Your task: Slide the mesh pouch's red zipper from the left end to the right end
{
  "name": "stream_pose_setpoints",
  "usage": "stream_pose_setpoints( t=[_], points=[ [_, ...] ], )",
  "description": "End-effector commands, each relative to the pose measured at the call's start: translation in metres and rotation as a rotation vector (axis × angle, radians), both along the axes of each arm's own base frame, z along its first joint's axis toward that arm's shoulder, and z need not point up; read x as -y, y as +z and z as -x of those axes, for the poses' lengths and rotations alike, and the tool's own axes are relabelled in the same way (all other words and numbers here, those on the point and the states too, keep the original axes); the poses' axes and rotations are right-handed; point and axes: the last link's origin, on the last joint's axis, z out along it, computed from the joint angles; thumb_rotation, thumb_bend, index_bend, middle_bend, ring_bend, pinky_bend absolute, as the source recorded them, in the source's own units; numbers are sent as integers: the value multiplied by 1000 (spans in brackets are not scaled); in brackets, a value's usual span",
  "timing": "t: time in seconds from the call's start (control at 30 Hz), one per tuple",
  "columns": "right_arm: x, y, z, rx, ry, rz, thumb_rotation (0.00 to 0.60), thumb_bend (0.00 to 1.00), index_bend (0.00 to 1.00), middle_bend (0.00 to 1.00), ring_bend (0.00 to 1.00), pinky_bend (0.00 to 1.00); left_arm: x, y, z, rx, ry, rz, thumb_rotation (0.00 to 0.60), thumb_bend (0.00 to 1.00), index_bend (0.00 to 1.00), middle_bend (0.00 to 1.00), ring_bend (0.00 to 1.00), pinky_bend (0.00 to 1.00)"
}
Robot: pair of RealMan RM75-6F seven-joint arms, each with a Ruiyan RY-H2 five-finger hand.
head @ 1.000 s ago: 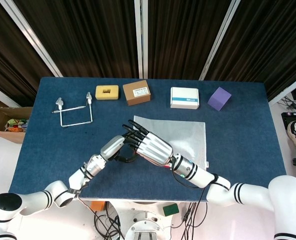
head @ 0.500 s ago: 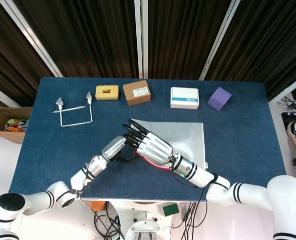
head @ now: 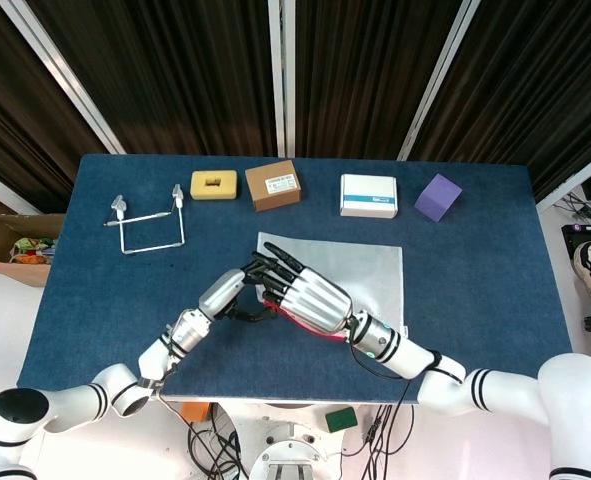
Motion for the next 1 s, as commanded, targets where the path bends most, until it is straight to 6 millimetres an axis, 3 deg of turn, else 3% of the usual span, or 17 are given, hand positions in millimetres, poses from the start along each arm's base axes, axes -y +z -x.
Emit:
stream_pose_setpoints(
  t=[0.03,0.57,1.0],
  points=[
    [-4,2,5,-1,2,6,600,477,702,284,0,0,0,4,2,30,22,8,600,379,641,229,100,184],
    [-16,9,30,-54,-1,84,600,480,711,284,0,0,0,16,6,114,73,46,600,462,634,230,100,181],
    [-16,-5,21,-62,34,106,600,481,717,281,0,0,-1,20,-4,215,115,113,600,481,636,230,100,175]
  ],
)
